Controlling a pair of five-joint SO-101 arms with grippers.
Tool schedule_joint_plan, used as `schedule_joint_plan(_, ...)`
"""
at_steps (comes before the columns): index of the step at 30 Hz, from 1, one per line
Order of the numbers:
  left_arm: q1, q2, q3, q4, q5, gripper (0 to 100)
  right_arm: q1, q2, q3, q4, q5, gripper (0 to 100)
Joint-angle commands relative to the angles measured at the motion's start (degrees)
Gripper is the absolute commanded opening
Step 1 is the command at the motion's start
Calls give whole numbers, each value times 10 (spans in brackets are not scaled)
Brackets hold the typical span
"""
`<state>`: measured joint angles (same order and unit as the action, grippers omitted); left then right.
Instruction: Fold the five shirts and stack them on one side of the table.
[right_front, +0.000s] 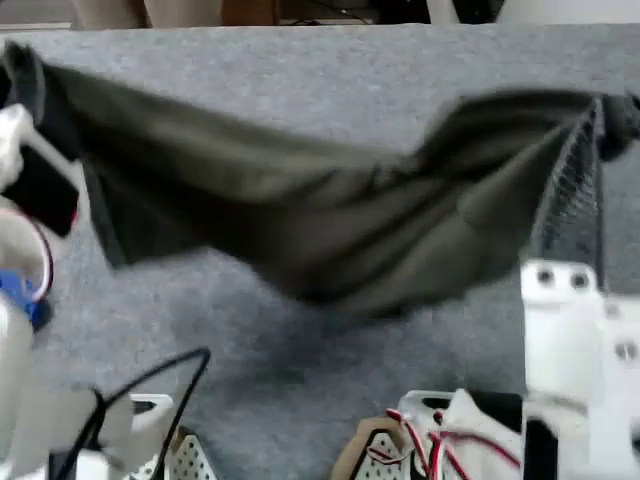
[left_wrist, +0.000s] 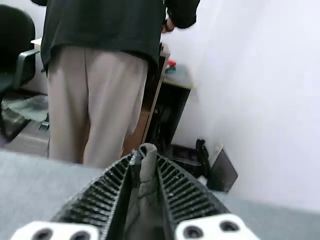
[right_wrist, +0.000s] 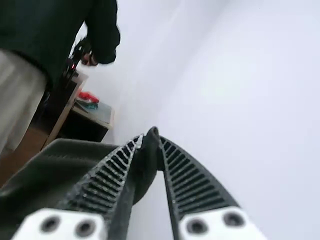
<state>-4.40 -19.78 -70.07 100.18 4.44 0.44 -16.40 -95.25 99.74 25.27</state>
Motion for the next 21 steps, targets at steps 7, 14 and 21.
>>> schedule_joint_plan(7, 0, -245, 361, 6, -64, 18, -4, -38, 5, -21, 0, 5)
schedule_joint_plan(14, -3, -325, 506, 4, -74, 18, -4, -52, 54, 9, 23, 5)
schedule_joint_plan(21, -4, -329, 535, 0, -73, 18, -4, -52, 122, 20, 26, 5)
